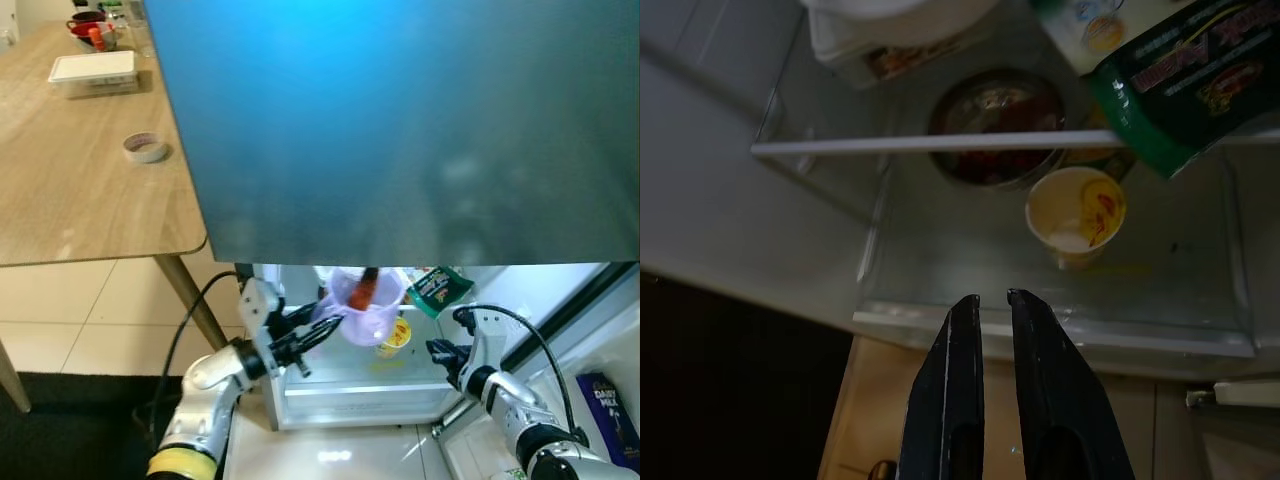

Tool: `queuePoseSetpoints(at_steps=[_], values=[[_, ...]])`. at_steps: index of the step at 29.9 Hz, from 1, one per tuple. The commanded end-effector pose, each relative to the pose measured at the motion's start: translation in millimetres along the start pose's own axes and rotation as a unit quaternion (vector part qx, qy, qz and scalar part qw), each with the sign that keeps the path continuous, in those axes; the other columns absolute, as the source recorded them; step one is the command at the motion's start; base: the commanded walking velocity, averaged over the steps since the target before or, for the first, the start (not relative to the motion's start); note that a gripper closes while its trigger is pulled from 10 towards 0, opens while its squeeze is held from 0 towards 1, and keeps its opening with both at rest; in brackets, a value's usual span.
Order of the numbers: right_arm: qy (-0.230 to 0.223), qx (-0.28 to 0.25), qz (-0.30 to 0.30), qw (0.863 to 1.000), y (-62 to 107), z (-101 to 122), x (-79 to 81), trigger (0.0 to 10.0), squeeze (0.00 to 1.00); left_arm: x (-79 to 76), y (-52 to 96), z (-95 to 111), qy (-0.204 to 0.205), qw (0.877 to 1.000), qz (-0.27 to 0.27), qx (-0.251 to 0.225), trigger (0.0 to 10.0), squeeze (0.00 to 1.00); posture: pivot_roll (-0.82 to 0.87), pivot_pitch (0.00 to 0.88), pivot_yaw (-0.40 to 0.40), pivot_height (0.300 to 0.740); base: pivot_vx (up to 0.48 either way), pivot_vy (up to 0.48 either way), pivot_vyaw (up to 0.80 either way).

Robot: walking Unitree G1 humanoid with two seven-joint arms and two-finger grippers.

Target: Restocking fridge

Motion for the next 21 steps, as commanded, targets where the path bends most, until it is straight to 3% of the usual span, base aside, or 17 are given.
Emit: queuePoseSetpoints(at_steps=[1, 9, 14, 21], values=[[-0.006, -0.004, -0.011, 1.000, 0.5, 3.6, -5.2, 10.0, 0.00, -6.6, -5.2, -3.9, -0.005, 1.000, -0.014, 0.004, 10.0, 0.00, 0.09, 0.023, -0.048, 0.740, 0.000, 0.000, 0.00], [0.002, 0.009, -0.024, 1.000, 1.2, 4.9, -11.7, 10.0, 0.00, -3.6, -15.5, -2.5, -0.017, 1.000, 0.008, -0.007, 10.0, 0.00, 0.08, 0.024, -0.049, 0.720, 0.000, 0.000, 0.00], [0.012, 0.000, -0.038, 0.999, 1.5, 13.3, -18.5, 10.0, 0.00, 2.2, -23.3, 2.7, -0.042, 0.998, 0.049, -0.020, 10.0, 0.00, 0.09, 0.028, -0.049, 0.690, 0.000, 0.000, 0.00], [0.014, -0.008, -0.044, 0.999, 1.5, 19.0, -21.6, 10.0, 0.00, -3.6, -30.7, 0.0, -0.050, 0.997, 0.047, -0.021, 10.0, 0.00, 0.09, 0.030, -0.046, 0.660, 0.000, 0.000, 0.00]])
Point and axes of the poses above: a point about 5 cm out from each wrist's last joint towards the gripper, its own y axis pointing back from the gripper into the wrist, its own z axis along the axis of the wrist's last joint, x = y × z, the point moved 5 cm from there along -y, pointing out of the wrist towards the gripper, and after that the axes turned 7 degrees about y, right-handed, at the moved point
